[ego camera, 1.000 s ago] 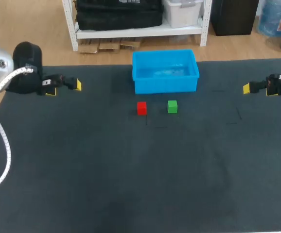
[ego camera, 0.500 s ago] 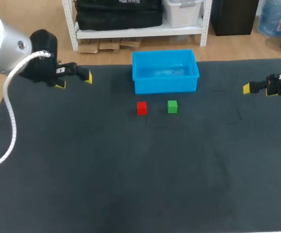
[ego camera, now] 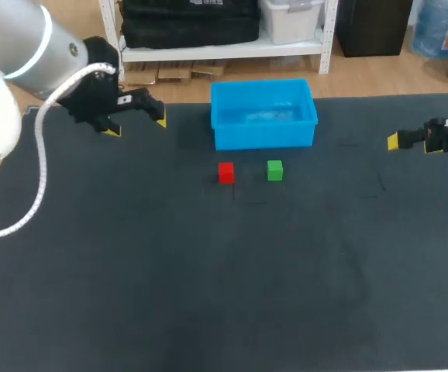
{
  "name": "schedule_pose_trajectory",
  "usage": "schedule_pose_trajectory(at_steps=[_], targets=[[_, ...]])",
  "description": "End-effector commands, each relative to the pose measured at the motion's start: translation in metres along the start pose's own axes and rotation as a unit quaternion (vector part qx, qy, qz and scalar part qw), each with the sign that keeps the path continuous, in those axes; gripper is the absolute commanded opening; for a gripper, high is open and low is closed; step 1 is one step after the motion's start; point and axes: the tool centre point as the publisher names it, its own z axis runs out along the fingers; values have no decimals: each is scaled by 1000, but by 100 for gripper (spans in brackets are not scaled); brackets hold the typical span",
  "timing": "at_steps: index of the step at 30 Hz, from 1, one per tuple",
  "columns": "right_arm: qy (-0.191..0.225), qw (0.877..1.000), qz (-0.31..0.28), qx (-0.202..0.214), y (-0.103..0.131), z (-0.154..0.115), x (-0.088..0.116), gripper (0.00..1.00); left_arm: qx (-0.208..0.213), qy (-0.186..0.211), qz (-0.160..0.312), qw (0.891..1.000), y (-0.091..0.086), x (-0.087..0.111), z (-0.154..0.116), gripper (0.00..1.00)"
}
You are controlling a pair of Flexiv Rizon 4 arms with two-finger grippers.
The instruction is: Use the left arm to pick the red cube and place it into the blue plastic box first, then use the right arm to grasp the green cube and put it into the same blue plastic box after the first action is fully finished.
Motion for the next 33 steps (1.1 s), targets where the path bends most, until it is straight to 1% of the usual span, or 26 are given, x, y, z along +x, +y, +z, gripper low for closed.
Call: schedule_pose_trajectory(at_steps=[1,15,23,33], targets=[[0,1000,0,0,0,0,0,100,-76,8,-3,997,-10,-6,10,100],[0,1000,0,0,0,0,0,100,-106,27,-22,994,-33,-7,32,100],[0,1000,0,0,0,0,0,100,-116,38,-39,992,-43,-11,42,100],[0,1000,0,0,0,0,0,100,-128,46,-47,990,-55,-17,53,100]])
